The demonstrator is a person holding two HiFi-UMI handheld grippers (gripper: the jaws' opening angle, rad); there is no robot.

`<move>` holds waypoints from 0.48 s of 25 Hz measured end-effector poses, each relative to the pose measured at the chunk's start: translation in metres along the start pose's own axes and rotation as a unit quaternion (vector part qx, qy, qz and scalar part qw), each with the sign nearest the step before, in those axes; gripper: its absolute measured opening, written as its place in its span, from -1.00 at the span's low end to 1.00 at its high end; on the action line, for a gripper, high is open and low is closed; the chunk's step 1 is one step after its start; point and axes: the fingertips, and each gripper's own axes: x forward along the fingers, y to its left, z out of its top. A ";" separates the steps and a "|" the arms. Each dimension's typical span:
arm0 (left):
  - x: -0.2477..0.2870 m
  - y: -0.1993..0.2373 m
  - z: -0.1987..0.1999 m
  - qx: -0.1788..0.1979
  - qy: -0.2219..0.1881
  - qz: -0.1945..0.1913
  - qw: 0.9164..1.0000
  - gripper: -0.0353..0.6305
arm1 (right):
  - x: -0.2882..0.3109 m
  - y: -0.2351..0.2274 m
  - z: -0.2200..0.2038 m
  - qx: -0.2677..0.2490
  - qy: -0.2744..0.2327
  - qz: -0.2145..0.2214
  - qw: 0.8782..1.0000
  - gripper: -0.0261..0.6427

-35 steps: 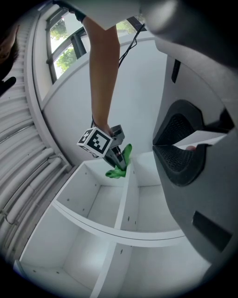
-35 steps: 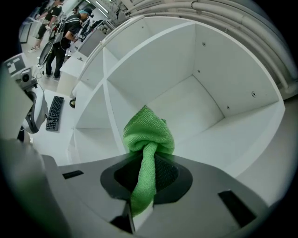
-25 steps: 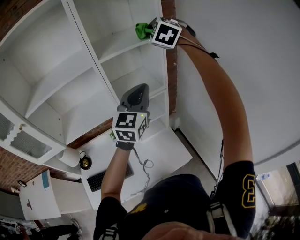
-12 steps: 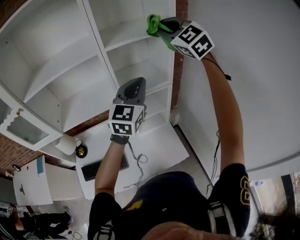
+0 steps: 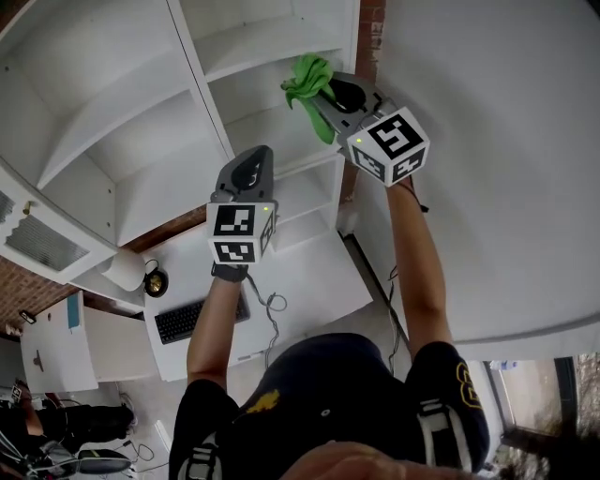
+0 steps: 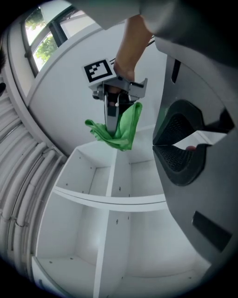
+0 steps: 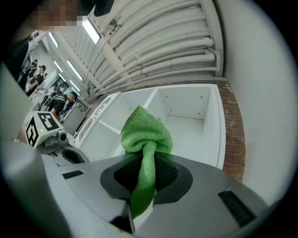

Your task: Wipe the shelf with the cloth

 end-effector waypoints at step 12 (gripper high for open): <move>-0.041 0.022 -0.042 0.013 -0.027 0.105 0.994 -0.84 | -0.033 0.059 -0.082 0.103 -0.019 -0.058 0.993 -0.78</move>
